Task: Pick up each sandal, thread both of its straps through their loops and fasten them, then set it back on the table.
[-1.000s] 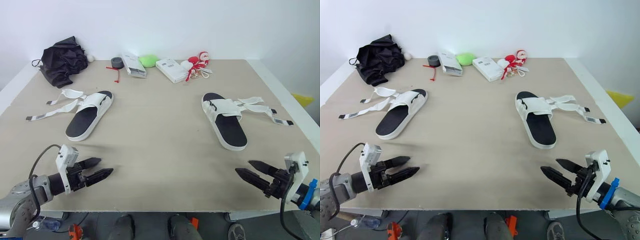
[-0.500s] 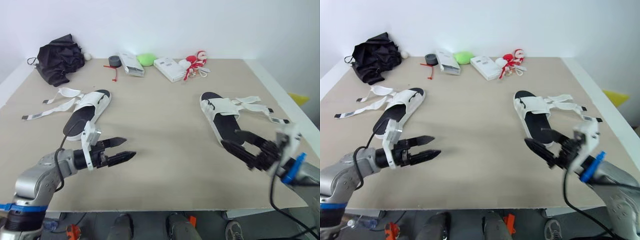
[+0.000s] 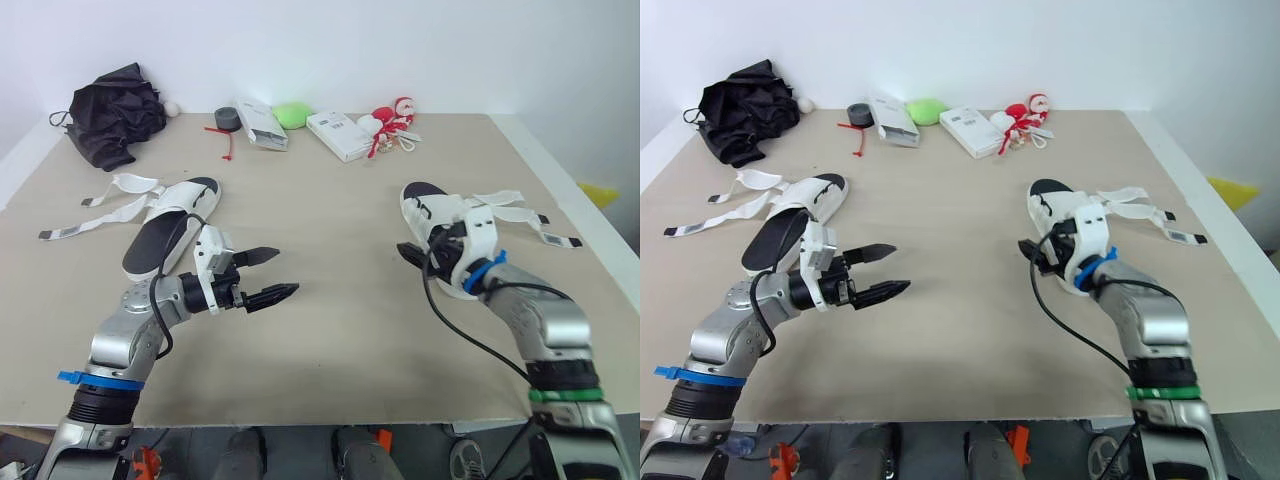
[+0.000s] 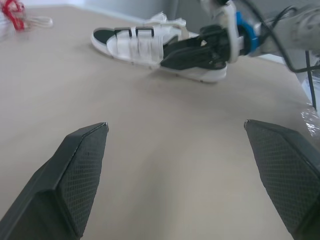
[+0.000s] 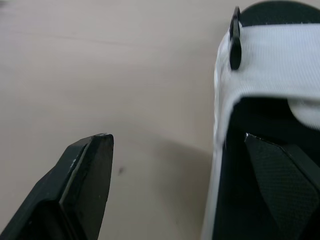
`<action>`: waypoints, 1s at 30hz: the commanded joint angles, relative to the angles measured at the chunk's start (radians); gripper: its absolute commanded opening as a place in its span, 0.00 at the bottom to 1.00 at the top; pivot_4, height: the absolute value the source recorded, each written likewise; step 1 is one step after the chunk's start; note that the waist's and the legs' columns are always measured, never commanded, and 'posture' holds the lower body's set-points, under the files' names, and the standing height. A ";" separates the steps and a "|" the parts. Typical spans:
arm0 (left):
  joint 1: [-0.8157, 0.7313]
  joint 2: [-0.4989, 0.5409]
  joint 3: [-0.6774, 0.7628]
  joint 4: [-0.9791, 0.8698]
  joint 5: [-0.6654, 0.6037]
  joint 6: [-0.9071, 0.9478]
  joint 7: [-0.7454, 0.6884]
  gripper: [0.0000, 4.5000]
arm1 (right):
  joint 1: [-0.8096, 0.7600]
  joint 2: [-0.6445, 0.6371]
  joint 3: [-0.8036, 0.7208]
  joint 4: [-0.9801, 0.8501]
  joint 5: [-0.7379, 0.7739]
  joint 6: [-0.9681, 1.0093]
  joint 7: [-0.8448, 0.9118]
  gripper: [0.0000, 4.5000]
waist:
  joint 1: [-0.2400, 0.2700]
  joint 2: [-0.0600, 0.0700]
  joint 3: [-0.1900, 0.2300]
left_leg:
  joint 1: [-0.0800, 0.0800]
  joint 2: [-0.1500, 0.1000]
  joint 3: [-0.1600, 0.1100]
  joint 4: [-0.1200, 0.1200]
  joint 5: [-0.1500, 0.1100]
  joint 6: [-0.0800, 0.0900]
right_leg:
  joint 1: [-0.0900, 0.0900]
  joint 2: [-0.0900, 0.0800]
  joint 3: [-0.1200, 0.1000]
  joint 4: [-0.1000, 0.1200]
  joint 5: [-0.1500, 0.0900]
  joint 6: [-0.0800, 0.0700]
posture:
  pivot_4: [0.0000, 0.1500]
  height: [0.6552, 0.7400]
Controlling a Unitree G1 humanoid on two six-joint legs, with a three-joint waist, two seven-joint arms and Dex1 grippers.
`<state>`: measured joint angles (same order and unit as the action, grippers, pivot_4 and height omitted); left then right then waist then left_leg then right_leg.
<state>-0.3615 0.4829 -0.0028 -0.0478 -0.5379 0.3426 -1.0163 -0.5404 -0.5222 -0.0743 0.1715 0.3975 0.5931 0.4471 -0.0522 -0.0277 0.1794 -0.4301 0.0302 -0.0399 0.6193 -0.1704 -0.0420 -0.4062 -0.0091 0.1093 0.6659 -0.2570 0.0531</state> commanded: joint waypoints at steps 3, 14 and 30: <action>0.004 0.004 0.057 -0.027 -0.006 -0.023 0.036 1.00 | -0.145 0.045 0.005 0.211 -0.081 -0.131 0.013 0.99 | 0.000 0.000 0.000 | 0.000 0.001 0.000 0.000 0.001 0.000 | 0.000 0.001 0.000 0.000 0.000 0.002 | 1.00 0.98; 0.014 -0.026 0.120 -0.054 -0.036 -0.084 0.072 1.00 | -0.258 0.141 -0.009 0.505 -0.201 -0.323 -0.099 0.82 | -0.003 0.000 0.000 | 0.001 0.002 0.000 0.002 0.001 0.000 | 0.001 0.002 0.001 0.000 0.003 0.002 | 1.00 0.98; -0.003 -0.130 0.136 -0.041 -0.054 -0.153 0.116 1.00 | -0.173 0.171 -0.034 0.364 -0.146 -0.318 0.066 0.01 | -0.002 0.000 0.000 | 0.002 0.002 0.000 0.001 0.003 0.002 | 0.002 0.003 0.001 0.000 0.004 0.002 | 1.00 0.98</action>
<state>-0.3536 0.3484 0.1145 -0.0497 -0.5651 0.1957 -0.9011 -0.7334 -0.3661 -0.1207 0.5850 0.2173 0.2486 0.4565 -0.0545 -0.0280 0.1791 -0.4279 0.0318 -0.0400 0.6197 -0.1675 -0.0401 -0.4038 -0.0065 0.1103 0.6661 -0.2530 0.0551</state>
